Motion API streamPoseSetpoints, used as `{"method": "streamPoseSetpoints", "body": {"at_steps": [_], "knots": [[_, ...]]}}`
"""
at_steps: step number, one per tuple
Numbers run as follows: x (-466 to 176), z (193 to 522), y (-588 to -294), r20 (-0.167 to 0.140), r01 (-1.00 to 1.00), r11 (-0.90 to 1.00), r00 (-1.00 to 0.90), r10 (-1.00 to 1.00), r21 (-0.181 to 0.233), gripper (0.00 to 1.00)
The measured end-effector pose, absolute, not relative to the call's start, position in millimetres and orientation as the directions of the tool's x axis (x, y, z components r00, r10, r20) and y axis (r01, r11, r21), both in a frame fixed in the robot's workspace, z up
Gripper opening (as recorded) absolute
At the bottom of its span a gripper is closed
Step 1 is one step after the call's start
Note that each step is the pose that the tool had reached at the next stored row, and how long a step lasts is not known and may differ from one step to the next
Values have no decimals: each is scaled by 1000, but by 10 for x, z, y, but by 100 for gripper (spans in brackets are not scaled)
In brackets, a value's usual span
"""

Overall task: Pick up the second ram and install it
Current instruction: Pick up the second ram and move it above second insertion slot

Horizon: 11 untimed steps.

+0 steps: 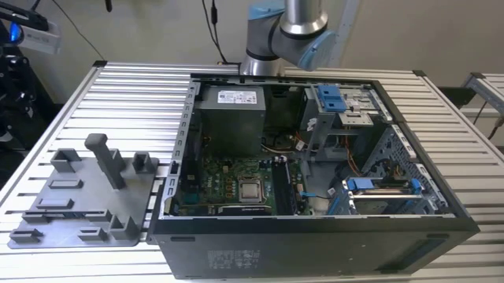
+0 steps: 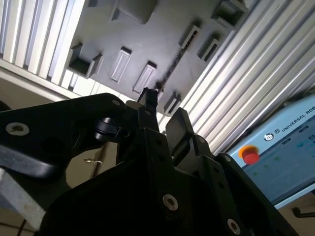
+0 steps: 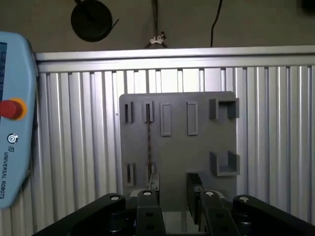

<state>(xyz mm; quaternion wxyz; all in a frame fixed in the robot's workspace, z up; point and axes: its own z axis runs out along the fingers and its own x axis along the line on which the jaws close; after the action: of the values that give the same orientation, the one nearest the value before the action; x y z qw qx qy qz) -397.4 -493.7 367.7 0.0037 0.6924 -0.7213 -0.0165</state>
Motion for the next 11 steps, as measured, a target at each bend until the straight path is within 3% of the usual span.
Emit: {"method": "streamPoseSetpoints", "body": {"at_steps": [11], "knots": [[-3975,3541,-4970,-18,-1000,5,-6,-1000,21,36]]}}
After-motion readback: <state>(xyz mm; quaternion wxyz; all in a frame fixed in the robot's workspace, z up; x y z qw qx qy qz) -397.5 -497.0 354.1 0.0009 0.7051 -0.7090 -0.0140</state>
